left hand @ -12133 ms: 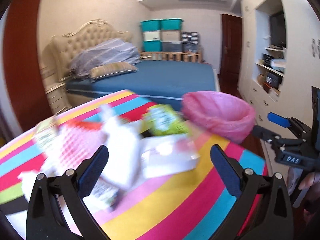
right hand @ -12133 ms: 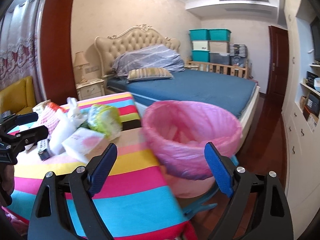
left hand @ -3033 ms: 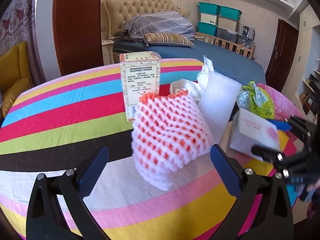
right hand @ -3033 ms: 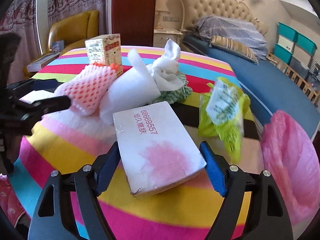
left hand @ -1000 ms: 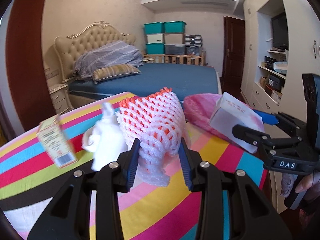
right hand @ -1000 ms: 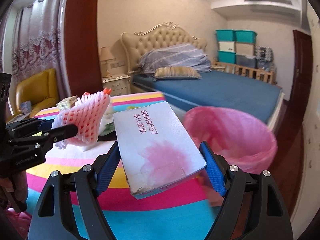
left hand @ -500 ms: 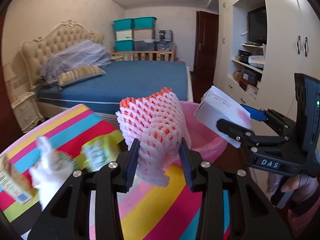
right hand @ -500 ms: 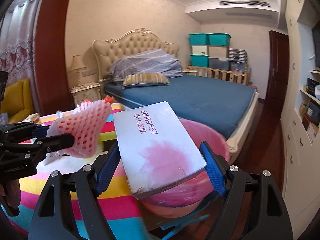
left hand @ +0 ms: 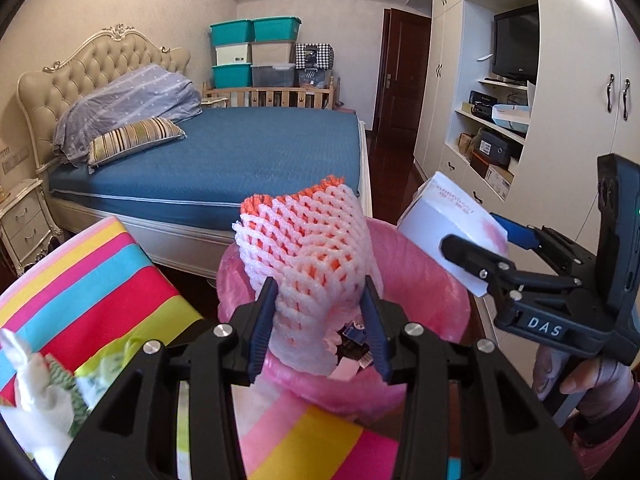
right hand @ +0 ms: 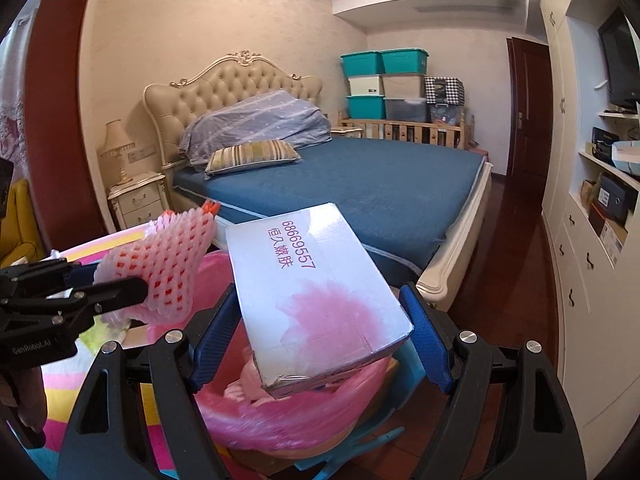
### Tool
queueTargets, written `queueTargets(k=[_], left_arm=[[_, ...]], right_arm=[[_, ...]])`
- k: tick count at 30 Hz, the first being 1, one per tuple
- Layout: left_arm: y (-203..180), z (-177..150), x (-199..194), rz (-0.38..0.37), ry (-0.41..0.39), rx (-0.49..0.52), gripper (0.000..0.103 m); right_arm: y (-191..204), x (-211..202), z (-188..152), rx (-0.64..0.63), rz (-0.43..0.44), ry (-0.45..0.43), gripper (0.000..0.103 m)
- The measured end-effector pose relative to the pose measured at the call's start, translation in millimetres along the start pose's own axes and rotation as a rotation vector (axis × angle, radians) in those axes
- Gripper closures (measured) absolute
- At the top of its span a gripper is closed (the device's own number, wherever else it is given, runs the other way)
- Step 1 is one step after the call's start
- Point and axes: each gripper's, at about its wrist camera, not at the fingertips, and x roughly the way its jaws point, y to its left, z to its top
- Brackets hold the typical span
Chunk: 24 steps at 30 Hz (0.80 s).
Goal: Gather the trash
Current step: 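Open both grippers to drop the net and tissue box into the basket, then move both tools back over the table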
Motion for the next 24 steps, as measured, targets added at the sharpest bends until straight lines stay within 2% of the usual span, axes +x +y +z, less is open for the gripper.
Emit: queueTargets(k=[3, 7, 8, 10, 16, 24], left_arm=[[3.8, 1.3, 10.7, -0.022, 0.003, -0.025, 0.051], [13.1, -2.8, 13.0, 0.026, -0.013, -0.054, 0.036], [17.3, -5.0, 10.0, 0.037, -0.013, -0.063, 0.035], [26.5, -7.2, 0.3, 0.062, -0.030, -0.074, 0.025], [57.8, -17.5, -48.0, 0.139, -0.109, -0.115, 0.005], [90.4, -36.6, -113.8, 0.300, -0.170, -0.149, 0.005]], right_arm=[[-6.1, 10.8, 1.5, 0.016, 0.010, 0.003, 0.026], [-13.9, 21.2, 0.8, 0.048, -0.004, 0.010, 0.020], [-13.9, 20.2, 0.8, 0.052, -0.005, 0.009, 0.020], [-15.7, 14.6, -0.1, 0.055, -0.003, -0.002, 0.020], [-6.6, -10.1, -2.9, 0.047, 0.011, -0.026, 0.020], [27.1, -34.8, -9.1, -0.010, 0.031, -0.022, 0.019]])
